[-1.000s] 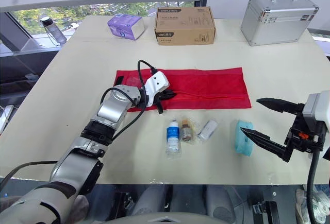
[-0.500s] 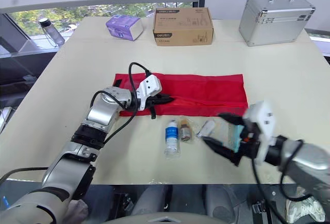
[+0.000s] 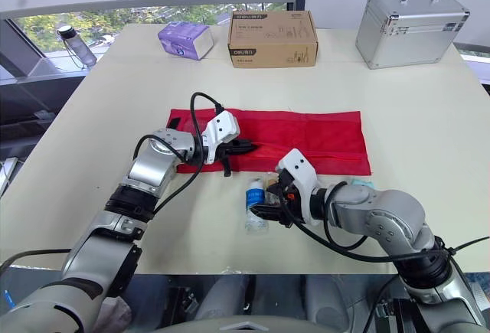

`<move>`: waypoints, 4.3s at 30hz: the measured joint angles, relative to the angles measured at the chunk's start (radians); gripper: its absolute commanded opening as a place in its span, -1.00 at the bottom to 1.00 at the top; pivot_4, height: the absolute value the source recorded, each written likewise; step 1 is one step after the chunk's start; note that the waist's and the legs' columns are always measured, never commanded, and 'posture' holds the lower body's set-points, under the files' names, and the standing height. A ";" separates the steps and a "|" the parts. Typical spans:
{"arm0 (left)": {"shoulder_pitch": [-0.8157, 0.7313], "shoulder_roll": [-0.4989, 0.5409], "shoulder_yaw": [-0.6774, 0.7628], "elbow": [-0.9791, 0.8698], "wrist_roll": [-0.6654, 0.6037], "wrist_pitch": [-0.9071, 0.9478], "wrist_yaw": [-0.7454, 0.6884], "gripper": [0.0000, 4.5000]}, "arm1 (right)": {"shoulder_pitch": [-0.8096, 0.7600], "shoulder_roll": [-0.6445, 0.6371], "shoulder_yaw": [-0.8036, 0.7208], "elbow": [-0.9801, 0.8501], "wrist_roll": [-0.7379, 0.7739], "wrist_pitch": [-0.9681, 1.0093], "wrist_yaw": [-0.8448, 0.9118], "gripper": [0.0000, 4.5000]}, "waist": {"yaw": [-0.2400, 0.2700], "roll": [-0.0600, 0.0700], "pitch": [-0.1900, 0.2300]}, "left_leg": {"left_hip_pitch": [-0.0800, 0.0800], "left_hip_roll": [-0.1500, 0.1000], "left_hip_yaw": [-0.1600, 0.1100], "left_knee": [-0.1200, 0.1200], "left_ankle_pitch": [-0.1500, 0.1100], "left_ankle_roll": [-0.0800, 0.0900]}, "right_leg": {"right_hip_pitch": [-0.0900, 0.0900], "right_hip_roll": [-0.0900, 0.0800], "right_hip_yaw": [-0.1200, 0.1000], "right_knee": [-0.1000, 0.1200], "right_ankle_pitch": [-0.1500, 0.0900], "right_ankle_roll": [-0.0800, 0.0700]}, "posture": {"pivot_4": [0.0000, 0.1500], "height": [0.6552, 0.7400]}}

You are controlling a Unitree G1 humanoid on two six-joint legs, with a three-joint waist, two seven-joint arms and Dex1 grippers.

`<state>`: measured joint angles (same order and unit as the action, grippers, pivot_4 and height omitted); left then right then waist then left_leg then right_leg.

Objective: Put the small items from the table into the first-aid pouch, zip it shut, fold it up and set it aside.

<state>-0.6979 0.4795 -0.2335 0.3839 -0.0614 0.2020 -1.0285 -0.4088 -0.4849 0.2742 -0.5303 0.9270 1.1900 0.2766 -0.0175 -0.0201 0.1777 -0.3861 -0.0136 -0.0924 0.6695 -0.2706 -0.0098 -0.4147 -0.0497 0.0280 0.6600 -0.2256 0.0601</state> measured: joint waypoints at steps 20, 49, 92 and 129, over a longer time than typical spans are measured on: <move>-0.006 0.001 0.050 -0.027 -0.087 0.102 -0.045 0.15 | -0.113 -0.109 -0.026 -0.063 -0.073 -0.042 0.238 0.45 | -0.003 0.000 0.000 | -0.001 0.000 -0.001 0.000 0.000 0.000 | 0.000 0.000 -0.001 0.000 0.000 0.000 | 1.00 1.00; 0.098 0.160 0.114 -0.262 -0.225 0.313 -0.086 0.33 | -0.256 -0.020 0.220 0.218 -0.299 -0.096 0.461 0.99 | -0.019 0.001 0.001 | -0.001 0.000 -0.002 -0.001 0.000 0.000 | -0.001 0.000 -0.002 -0.001 0.000 0.000 | 1.00 1.00; -0.026 -0.002 0.032 0.054 -0.046 0.101 -0.036 -1.00 | -0.205 0.067 -0.251 0.157 -0.233 0.126 0.386 -0.99 | -0.020 0.001 0.001 | -0.005 0.000 -0.005 0.000 0.000 0.000 | -0.004 0.000 -0.004 0.000 0.000 0.000 | 1.00 1.00; 0.015 -0.004 0.097 -0.147 -0.177 0.313 -0.041 -1.00 | -0.359 0.304 -0.094 0.774 -0.532 -0.270 0.290 0.25 | -0.027 0.002 0.001 | -0.007 0.000 -0.002 -0.001 0.000 -0.001 | -0.009 0.000 -0.002 0.002 0.000 0.000 | 1.00 1.00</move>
<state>-0.6834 0.4759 -0.1364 0.2372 -0.2383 0.5151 -1.0693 -0.7677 -0.1807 0.1800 0.2440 0.3945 0.9202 0.5663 -0.0442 -0.0179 0.1789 -0.3930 -0.0140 -0.0947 0.6688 -0.2701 -0.0106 -0.4234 -0.0498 0.0264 0.6619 -0.2255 0.0597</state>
